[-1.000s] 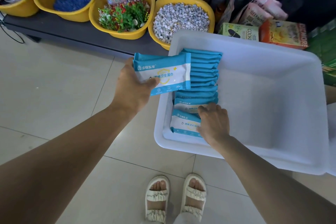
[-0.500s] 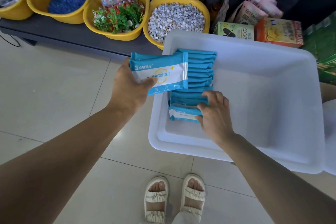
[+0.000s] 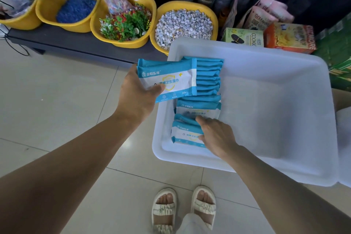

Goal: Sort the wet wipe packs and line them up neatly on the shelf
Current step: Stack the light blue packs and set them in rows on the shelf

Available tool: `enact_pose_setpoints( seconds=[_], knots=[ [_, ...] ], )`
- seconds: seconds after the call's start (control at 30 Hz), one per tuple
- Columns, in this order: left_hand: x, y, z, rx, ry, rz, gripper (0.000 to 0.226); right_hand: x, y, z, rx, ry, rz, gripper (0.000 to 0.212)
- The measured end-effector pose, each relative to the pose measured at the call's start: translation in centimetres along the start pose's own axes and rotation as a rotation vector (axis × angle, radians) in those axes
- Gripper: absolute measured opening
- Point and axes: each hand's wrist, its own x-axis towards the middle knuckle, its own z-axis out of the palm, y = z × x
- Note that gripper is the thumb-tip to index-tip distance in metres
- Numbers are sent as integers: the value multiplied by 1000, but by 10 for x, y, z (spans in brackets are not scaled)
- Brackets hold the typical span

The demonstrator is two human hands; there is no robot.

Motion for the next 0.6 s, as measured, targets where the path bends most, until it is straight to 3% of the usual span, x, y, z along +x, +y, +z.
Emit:
enact_pose_setpoints(
  seconds=[0.27,0.5,0.6],
  knots=[
    [-12,40,-13,23,-17,48,32,-38,14,-62,-15,38,56,38],
    [-40,150,-53,-117,-61,167,34,-93,35,-204,27,154,165,33],
    [-59,212,-79,-220,-117,264,47,-126,38,-283,31,220,210,41]
  ],
)
